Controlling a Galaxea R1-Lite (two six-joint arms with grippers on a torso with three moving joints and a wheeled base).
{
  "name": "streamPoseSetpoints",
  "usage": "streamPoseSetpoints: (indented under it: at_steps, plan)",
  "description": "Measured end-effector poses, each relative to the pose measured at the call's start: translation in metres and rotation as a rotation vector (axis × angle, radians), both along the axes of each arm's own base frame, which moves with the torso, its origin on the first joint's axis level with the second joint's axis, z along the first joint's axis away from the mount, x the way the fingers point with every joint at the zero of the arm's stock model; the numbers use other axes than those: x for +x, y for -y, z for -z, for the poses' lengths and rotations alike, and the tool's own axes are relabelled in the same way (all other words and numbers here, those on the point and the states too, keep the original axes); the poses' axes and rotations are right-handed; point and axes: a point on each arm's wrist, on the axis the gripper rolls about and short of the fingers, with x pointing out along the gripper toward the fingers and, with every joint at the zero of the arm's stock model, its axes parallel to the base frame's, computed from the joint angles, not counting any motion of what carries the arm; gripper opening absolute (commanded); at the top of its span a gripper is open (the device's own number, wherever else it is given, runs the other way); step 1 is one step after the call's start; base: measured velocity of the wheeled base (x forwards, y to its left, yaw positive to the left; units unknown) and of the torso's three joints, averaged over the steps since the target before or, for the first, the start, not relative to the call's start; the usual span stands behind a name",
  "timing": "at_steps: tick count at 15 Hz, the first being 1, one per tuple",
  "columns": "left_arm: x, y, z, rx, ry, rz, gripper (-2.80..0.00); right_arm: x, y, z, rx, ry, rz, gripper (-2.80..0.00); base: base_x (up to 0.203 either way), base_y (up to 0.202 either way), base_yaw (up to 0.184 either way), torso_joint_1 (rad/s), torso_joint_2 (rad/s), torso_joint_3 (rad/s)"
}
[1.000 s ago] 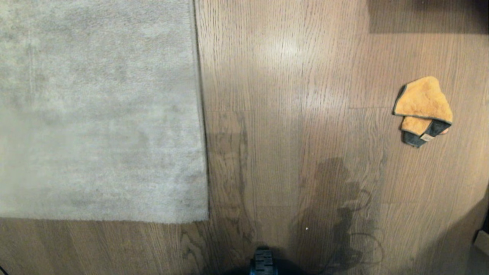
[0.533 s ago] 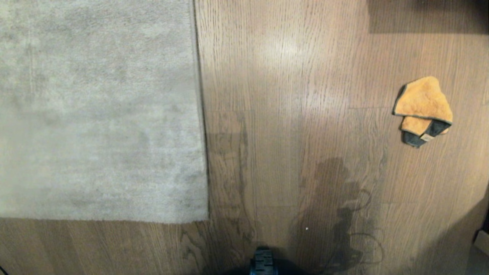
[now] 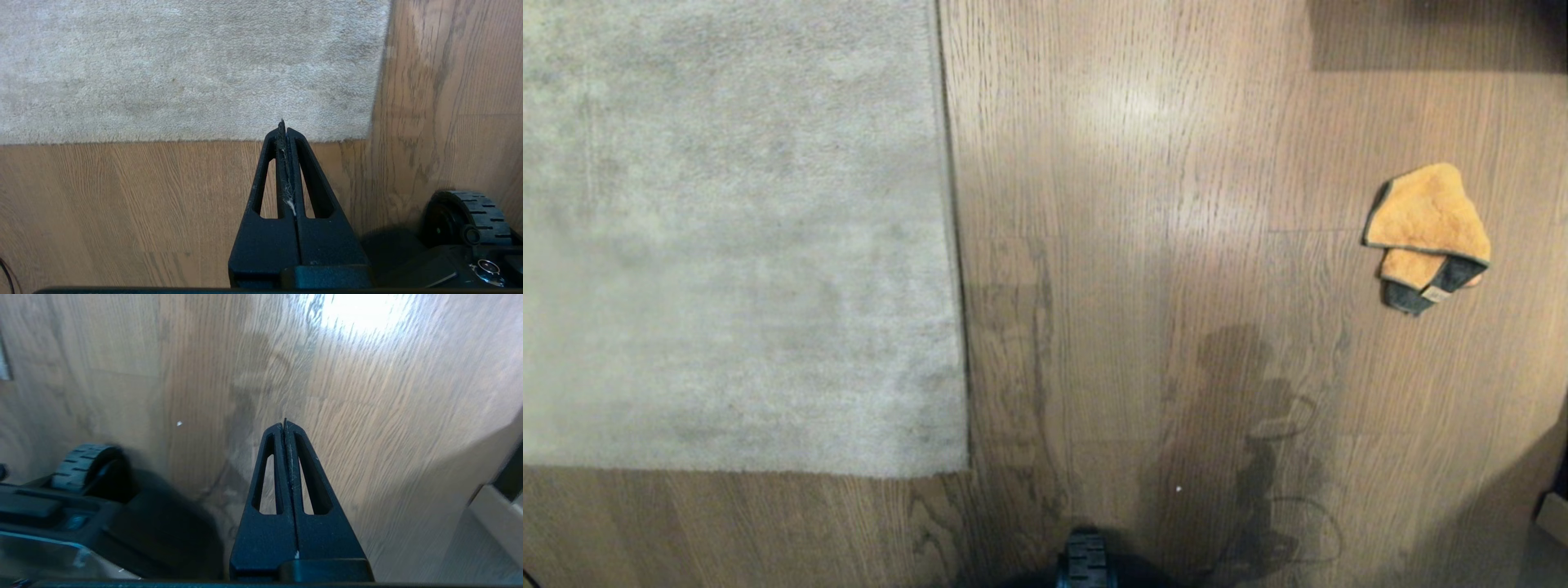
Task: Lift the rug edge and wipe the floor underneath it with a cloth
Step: Pick up the rag
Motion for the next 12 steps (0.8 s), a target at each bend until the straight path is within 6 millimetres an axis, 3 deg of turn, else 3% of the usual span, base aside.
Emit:
streamPoseSetpoints:
  at_steps: [3, 6, 12]
  plan:
    - [0.000, 0.000, 0.000, -0.001, 0.000, 0.000, -2.80, 0.013, 0.000, -0.022, 0.013, -0.074, -0.014, -2.80, 0.000, 0.000, 0.000, 0.000, 0.00, 0.000]
    - [0.000, 0.000, 0.000, 0.000, 0.000, 0.001, -2.80, 0.038, -0.001, -0.044, 0.018, -0.145, -0.019, -2.80, 0.000, 0.000, 0.000, 0.000, 0.00, 0.000]
    - [0.000, 0.000, 0.000, -0.001, -0.001, 0.000, -2.80, 0.128, -0.003, -0.089, 0.071, -0.160, -0.007, -2.80, 0.000, 0.000, 0.000, 0.000, 0.00, 0.000]
